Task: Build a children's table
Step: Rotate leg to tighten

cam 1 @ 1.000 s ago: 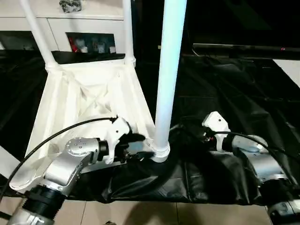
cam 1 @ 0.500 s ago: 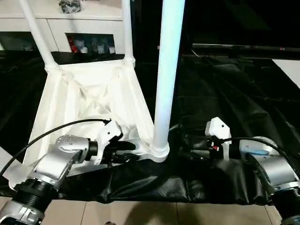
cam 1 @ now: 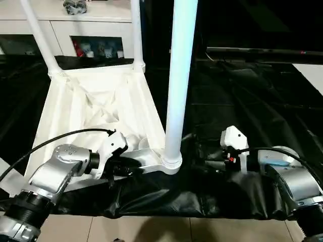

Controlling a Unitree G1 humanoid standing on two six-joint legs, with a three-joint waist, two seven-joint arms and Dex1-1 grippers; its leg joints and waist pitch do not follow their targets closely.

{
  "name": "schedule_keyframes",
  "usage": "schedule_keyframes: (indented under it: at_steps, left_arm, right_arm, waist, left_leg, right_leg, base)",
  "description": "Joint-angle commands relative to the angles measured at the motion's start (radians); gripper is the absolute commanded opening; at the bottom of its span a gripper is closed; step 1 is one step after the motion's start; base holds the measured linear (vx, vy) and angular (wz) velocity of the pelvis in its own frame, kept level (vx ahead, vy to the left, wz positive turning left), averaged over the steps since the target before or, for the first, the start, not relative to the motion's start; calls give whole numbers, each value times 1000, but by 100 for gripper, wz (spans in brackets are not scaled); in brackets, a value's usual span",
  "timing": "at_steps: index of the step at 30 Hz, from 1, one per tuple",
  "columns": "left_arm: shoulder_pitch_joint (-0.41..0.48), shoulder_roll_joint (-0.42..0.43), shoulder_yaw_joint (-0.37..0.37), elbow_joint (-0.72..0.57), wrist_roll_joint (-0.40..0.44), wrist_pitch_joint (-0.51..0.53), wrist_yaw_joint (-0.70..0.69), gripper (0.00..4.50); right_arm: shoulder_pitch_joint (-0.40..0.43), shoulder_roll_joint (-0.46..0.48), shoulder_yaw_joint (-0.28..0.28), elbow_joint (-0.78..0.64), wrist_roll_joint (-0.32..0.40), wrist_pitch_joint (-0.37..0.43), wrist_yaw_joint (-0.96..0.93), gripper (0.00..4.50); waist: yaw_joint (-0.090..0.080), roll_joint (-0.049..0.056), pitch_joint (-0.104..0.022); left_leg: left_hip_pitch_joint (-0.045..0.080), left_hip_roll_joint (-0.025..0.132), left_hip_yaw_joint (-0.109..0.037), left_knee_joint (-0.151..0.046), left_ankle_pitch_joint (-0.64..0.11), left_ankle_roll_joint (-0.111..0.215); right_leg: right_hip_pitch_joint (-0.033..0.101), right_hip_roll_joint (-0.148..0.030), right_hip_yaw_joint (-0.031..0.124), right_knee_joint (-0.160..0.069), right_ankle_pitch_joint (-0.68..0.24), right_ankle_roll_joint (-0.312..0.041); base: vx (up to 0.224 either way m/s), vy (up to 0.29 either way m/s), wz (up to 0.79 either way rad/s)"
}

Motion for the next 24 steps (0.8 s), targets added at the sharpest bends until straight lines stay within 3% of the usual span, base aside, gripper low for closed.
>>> schedule_keyframes:
  at_steps: [1, 6, 9, 12, 13, 14, 15, 19, 24]
  left_arm:
    - [7, 2, -10, -7, 21, 11, 15, 67]
    - [-6, -27, 2, -10, 44, -18, 65, 23]
    - [-25, -55, 3, 13, 56, -45, 89, 5]
    - [-43, -84, 5, 35, 52, -63, 92, 5]
    - [-50, -97, 7, 43, 46, -69, 88, 5]
    - [-55, -106, 6, 49, 44, -70, 85, 5]
    - [-59, -113, 2, 57, 46, -78, 80, 5]
    - [-68, -124, 1, 80, 59, -95, 76, 2]
    - [-78, -131, 4, 101, 68, -102, 72, 0]
  right_arm:
    - [-4, 3, 11, -15, 10, 11, 1, 450]
    - [-19, 36, 33, -13, -4, 16, -19, 450]
    - [-31, 66, 44, 0, -13, 12, -41, 450]
    - [-59, 103, 48, 48, -49, -21, -107, 450]
    - [-78, 123, 47, 81, -66, -34, -144, 450]
    - [-92, 137, 47, 105, -76, -50, -164, 450]
    - [-107, 153, 42, 127, -75, -51, -179, 450]
    - [-138, 173, 35, 170, -82, -43, -211, 432]
    - [-163, 186, 32, 224, -89, -76, -223, 376]
  waist:
    - [5, 3, -59]
    - [7, 0, -56]
    - [8, -3, -55]
    - [6, -2, -56]
    - [3, 2, -57]
    - [-1, -1, -58]
    - [-1, 4, -58]
    - [3, 5, -61]
    - [6, 8, -62]
  left_leg:
    - [9, 11, 0, -72, -285, 17]
    - [10, 11, 0, -72, -294, 14]
    - [11, 9, -1, -73, -308, 10]
    - [7, 9, -3, -75, -304, 2]
    - [8, 6, -2, -74, -300, -6]
    - [7, 4, -3, -73, -304, -11]
    - [11, 6, -1, -71, -308, -8]
    - [9, 8, -1, -71, -284, -1]
    - [7, 7, 1, -71, -277, -2]
  right_leg:
    - [43, -52, 32, -84, -338, -182]
    - [40, -53, 32, -87, -367, -173]
    - [38, -55, 32, -94, -423, -149]
    - [39, -55, 31, -93, -430, -137]
    - [35, -55, 30, -94, -424, -142]
    - [38, -54, 29, -93, -426, -144]
    - [34, -55, 32, -95, -416, -148]
    - [39, -54, 33, -87, -354, -166]
    - [42, -54, 33, -83, -318, -181]
  base:
    - [0, 0, 0]
    - [0, 0, 0]
    - [0, 0, 0]
    - [0, 0, 0]
    - [0, 0, 0]
    - [0, 0, 0]
    - [0, 0, 0]
    - [0, 0, 0]
    - [0, 0, 0]
